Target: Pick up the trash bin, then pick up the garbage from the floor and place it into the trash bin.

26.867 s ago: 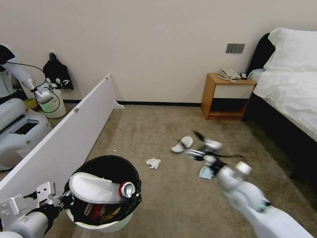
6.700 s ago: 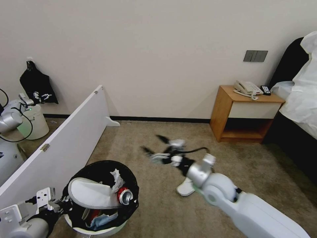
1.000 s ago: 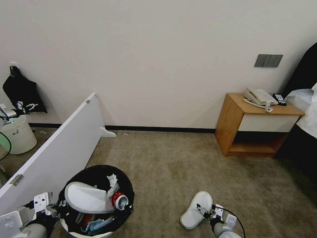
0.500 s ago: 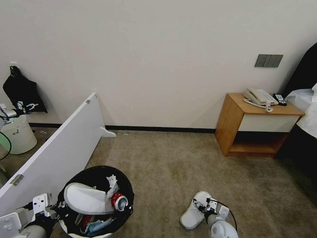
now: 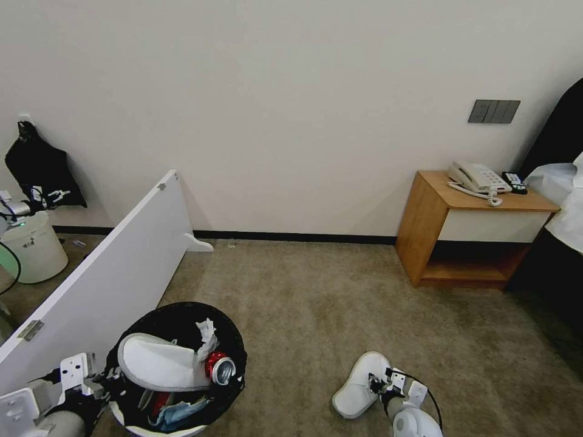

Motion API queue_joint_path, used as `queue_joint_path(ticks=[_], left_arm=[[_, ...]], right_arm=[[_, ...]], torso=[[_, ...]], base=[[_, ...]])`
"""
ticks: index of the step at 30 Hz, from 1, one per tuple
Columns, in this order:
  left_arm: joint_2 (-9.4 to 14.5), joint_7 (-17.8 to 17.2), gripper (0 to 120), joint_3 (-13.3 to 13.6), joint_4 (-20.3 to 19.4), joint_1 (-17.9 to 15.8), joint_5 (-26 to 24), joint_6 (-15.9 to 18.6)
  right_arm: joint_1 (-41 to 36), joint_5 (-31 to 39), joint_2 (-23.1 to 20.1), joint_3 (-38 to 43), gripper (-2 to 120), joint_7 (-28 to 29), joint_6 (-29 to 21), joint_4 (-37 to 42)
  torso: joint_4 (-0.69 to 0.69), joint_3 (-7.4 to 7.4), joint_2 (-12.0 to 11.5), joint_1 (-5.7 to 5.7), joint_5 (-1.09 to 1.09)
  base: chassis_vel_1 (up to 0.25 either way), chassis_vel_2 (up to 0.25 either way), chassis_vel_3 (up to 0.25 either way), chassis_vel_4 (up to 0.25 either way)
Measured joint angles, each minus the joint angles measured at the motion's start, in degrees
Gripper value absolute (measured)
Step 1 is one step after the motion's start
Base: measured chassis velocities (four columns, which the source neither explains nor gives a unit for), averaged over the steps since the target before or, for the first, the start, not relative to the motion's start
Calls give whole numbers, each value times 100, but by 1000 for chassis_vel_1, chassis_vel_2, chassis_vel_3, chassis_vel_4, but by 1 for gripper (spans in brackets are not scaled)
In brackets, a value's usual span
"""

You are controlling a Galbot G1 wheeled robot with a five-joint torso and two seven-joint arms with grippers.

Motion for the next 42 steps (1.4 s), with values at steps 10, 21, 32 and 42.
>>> queue_joint_path(ticks=[10,21,32,42], left_arm=[[19,0,2,29,-2,-19,-4,0],[80,-8,2,61,-68,64,-146,2],[140,-49,2,94,-81,227,-235,29],[100,-30,2,170,-132,320,-219,56]], right_arm=[[-173,-4,-118,41,0,-27,17,332],[-604,-612,-593,-136,0,-681,967,1845],[628,505,-2068,-1450,0,-1664,2010,4022],[3364,1842,-2484,-3331,0,-2794,2354,4129]], torso=[[0,0,0,0,0],[-2,0,0,0,0],[-2,0,1,0,0],[1,0,1,0,0]], base=[[0,0,0,0],[0,0,0,0],[0,0,0,0],[0,0,0,0]])
